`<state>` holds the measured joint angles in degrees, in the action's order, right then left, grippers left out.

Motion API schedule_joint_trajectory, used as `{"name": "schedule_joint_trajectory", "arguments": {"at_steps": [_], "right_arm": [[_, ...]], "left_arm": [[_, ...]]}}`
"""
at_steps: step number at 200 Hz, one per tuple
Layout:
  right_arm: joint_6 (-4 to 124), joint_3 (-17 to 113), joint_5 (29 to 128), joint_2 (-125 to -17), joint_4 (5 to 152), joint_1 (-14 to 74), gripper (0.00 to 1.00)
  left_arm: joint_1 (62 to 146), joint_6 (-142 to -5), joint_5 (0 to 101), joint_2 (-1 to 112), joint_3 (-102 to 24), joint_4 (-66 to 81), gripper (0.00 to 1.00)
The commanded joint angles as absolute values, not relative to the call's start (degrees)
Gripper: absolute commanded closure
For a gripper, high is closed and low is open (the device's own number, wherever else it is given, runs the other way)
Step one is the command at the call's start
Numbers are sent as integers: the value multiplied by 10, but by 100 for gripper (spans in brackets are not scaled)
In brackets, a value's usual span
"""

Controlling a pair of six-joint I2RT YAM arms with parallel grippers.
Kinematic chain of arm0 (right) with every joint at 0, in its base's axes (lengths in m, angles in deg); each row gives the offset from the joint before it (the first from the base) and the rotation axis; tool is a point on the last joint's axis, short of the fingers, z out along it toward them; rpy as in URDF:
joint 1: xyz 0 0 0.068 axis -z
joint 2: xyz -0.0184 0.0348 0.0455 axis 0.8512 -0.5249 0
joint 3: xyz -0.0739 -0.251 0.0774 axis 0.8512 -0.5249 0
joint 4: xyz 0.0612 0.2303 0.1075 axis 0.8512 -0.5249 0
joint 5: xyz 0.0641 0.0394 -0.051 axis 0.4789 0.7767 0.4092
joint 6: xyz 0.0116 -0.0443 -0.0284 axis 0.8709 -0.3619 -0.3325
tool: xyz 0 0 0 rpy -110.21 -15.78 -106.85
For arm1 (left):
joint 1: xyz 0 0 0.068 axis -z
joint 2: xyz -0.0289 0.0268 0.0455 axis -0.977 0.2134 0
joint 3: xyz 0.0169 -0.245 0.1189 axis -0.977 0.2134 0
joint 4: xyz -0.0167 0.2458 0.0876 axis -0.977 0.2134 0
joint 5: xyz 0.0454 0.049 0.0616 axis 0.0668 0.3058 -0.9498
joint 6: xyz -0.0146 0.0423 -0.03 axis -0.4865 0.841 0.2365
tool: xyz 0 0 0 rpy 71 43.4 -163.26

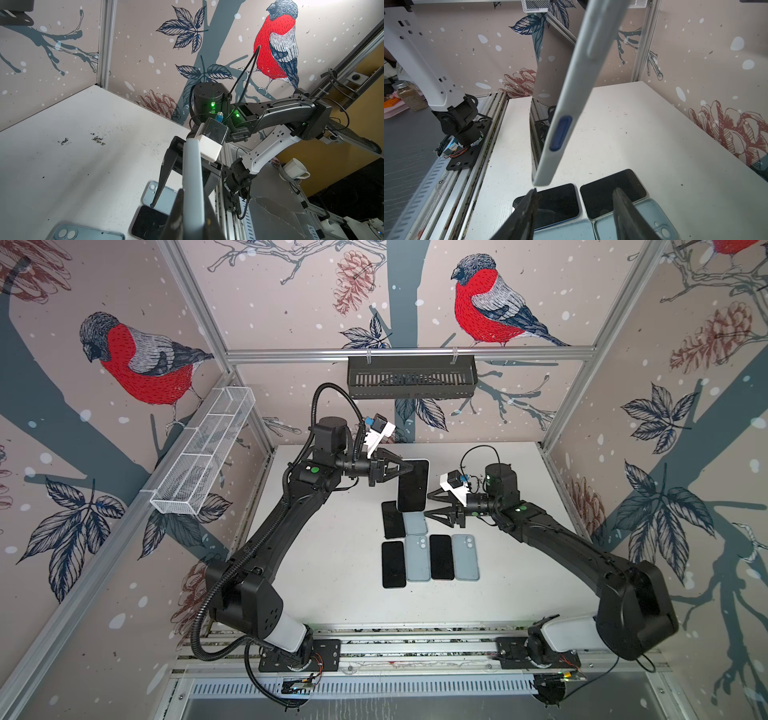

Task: Take the phone out of the phone case
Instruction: 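Close the right gripper on the case's lower edge while the left holds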

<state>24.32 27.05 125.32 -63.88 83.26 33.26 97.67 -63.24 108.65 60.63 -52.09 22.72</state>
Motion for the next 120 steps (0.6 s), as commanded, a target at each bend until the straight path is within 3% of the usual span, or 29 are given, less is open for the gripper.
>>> {"name": "schedule_joint_trajectory", "arguments": {"at_steps": [1,80,120], "right_arm": [[226,284,1268,-648,823,327,46],[221,288,1298,-647,817,322,52],[206,278,1320,-636,796,321,44]], "left_arm": [[980,-627,1107,597,-520,198,100],[984,-616,1091,595,-520,205,100],[984,-620,1081,598,-521,198,100]]}}
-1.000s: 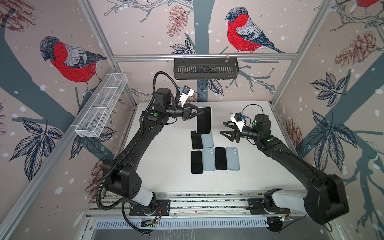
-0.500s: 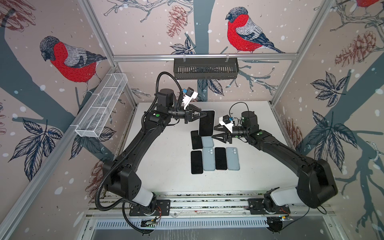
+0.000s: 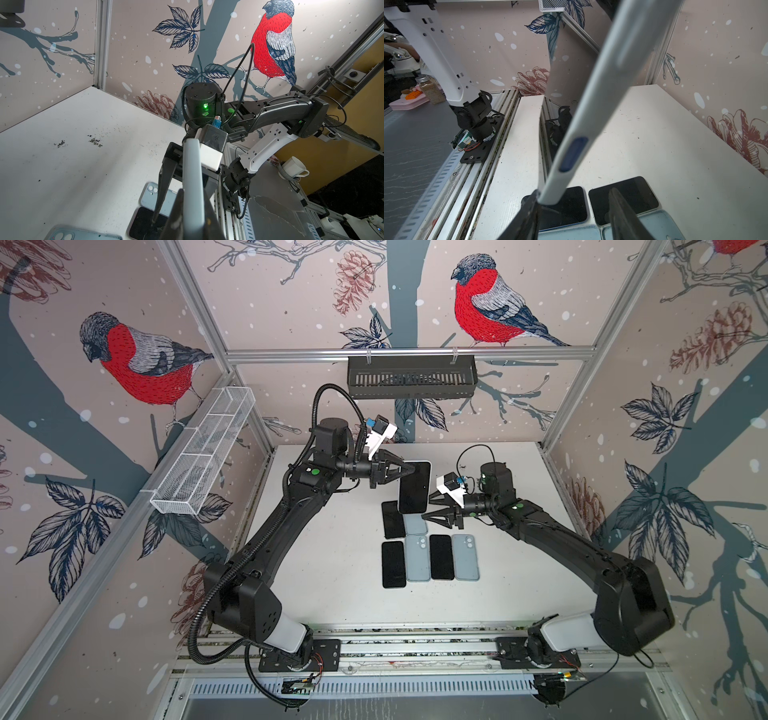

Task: Take the phone out of the phone case
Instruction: 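Close the right gripper on the case's lower edge while the left holds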

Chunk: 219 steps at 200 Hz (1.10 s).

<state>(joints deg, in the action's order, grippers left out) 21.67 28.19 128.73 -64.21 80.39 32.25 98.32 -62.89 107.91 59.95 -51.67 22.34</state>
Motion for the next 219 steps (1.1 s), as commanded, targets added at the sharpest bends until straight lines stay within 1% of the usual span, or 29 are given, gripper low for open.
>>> {"name": "schedule_joint_trajectory", "arguments": {"at_steps": [1,48,115,125,142,166,179,193,219], "right_arm": [[206,278,1320,-636,797,321,44],[216,290,1329,-648,794,318,45],[213,301,1325,-661,790,318,55],[211,303,1326,-662,789,319,58],[202,307,1327,-665,783,318,67],[176,306,1319,-661,779,318,77],[159,306,1321,-659,780,319,80],[133,305,1317,-653,781,318,84],[92,291,1290,-633,806,310,94]], "left_arm": [[984,-620,1081,598,-520,197,100],[985,-634,1080,599,-511,176,100],[987,-640,1081,595,-496,161,100],[988,-641,1081,595,-496,160,100],[988,-648,1084,594,-493,152,100],[989,-657,1087,598,-491,145,100],[991,-670,1089,601,-486,131,100],[991,-709,1097,605,-476,90,100],[994,-832,1111,616,-451,-46,100]]}}
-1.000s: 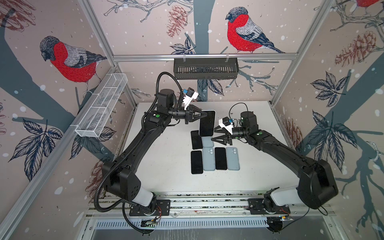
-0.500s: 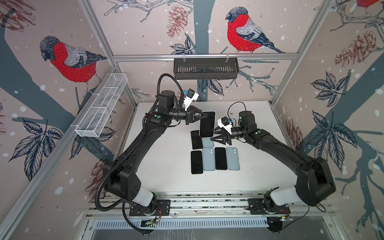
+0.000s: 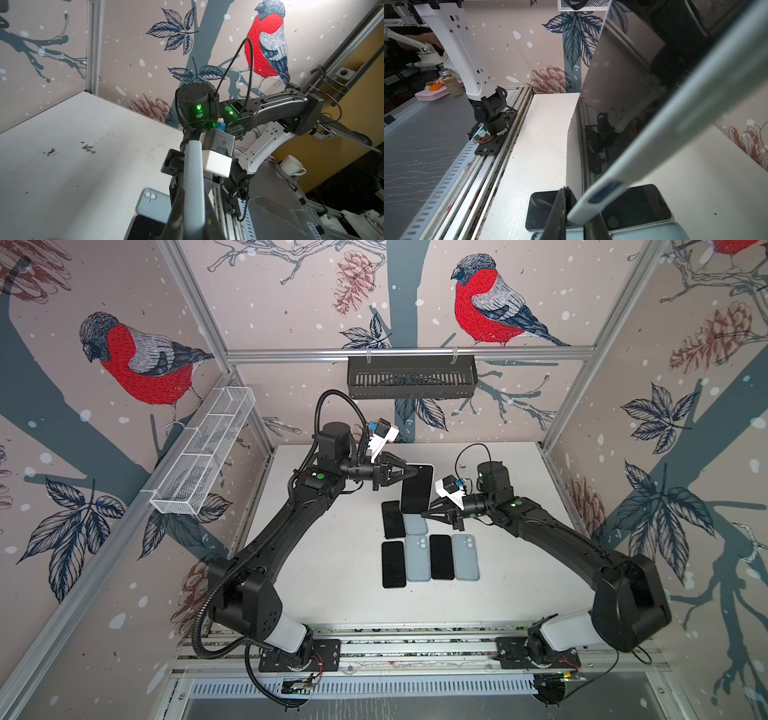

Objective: Take the phone out of the phone case

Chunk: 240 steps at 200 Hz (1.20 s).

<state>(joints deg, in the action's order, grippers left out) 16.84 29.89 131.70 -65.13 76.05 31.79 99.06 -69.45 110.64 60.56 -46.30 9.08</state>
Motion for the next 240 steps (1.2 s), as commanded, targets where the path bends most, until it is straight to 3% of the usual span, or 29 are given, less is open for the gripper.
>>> {"name": "schedule_joint_trajectory", "arguments": {"at_steps": [1,34,88,120,169,225,240], "right_arm": [[88,291,1288,-632,806,310,95],[36,280,1211,-609,828,294,97],[-8,276,1093,-600,859,280,87],[-18,264,1028,-596,901,266,86],[1,214,962,-568,991,263,74],[20,200,940,-555,1008,264,68],[21,196,939,-553,1009,264,61]], "left_arm": [[994,-836,1111,616,-450,-50,100],[998,-912,1109,630,-454,-122,100],[1005,-951,1103,646,-470,-137,100],[1012,-961,1099,653,-475,-141,100],[1015,-981,1093,659,-474,-155,100],[1015,-991,1085,660,-467,-165,100],[1015,-993,1082,659,-464,-165,100]]}}
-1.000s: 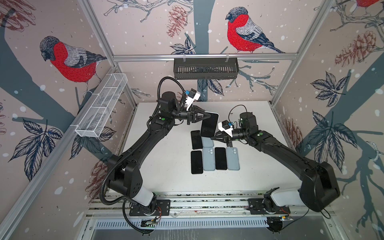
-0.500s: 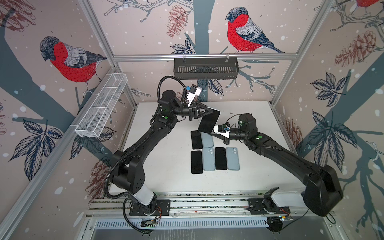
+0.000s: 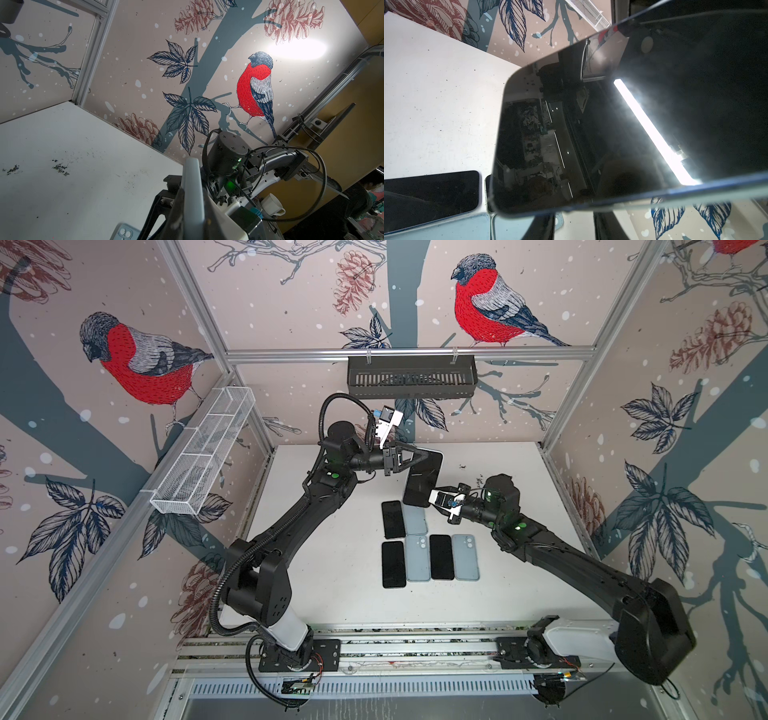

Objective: Take the phone out of the phone case

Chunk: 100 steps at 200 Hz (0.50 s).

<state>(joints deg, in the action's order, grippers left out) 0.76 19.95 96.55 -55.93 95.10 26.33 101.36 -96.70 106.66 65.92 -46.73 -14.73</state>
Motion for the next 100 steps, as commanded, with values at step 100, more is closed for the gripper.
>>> {"name": "schedule_joint_trajectory", "arguments": {"at_steps": [100], "right_arm": [[54,154,924,-521,1047,271,27]], "left_arm": [[1010,-1035,1071,649,-445,-212,100]]}}
